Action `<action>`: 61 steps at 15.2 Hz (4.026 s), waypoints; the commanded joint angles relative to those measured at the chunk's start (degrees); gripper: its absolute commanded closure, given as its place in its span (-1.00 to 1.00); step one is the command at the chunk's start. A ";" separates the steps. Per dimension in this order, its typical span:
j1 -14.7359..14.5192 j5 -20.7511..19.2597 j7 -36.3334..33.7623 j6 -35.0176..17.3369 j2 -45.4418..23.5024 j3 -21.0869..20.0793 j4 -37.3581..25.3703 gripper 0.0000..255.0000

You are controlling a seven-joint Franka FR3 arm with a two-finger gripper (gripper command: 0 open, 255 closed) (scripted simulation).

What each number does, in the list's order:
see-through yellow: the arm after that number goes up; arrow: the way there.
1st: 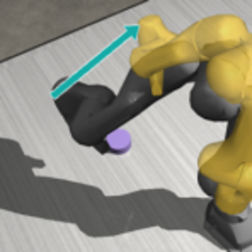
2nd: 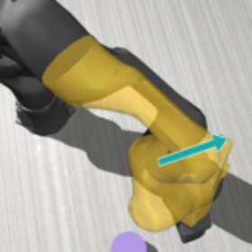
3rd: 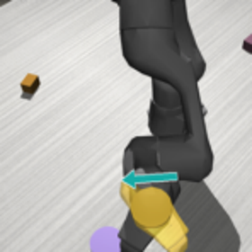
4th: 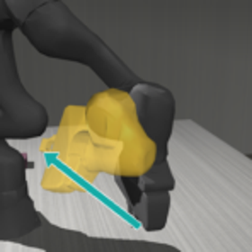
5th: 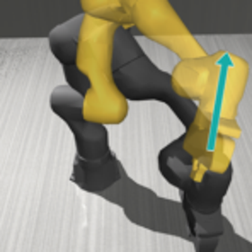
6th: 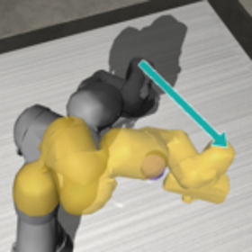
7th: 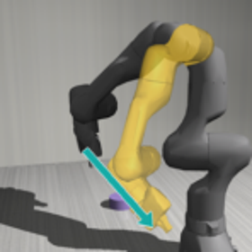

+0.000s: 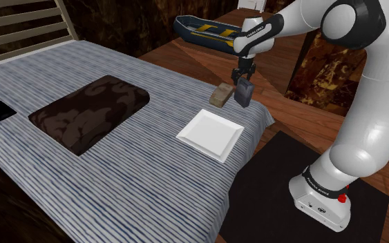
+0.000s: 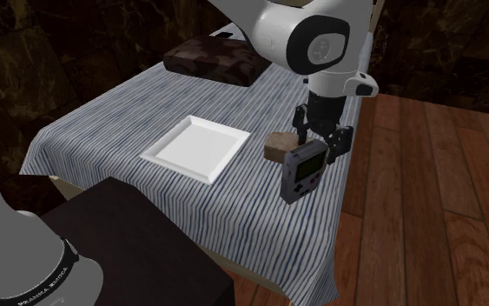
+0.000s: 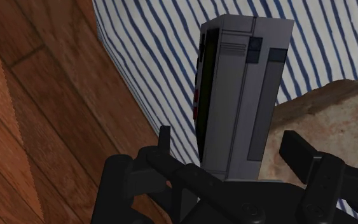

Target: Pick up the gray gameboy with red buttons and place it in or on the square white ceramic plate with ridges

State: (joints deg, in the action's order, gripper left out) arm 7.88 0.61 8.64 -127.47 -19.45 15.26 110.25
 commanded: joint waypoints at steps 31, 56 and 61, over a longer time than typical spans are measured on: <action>-1.47 -4.59 -3.54 -4.35 10.71 1.47 15.16 -1.00; -1.61 -5.20 -3.67 -1.16 12.91 1.62 14.10 1.00; -1.75 -5.75 -3.83 2.52 15.09 1.65 12.54 1.00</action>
State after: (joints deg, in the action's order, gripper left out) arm 6.13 -5.01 4.78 -125.70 -4.85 16.88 123.09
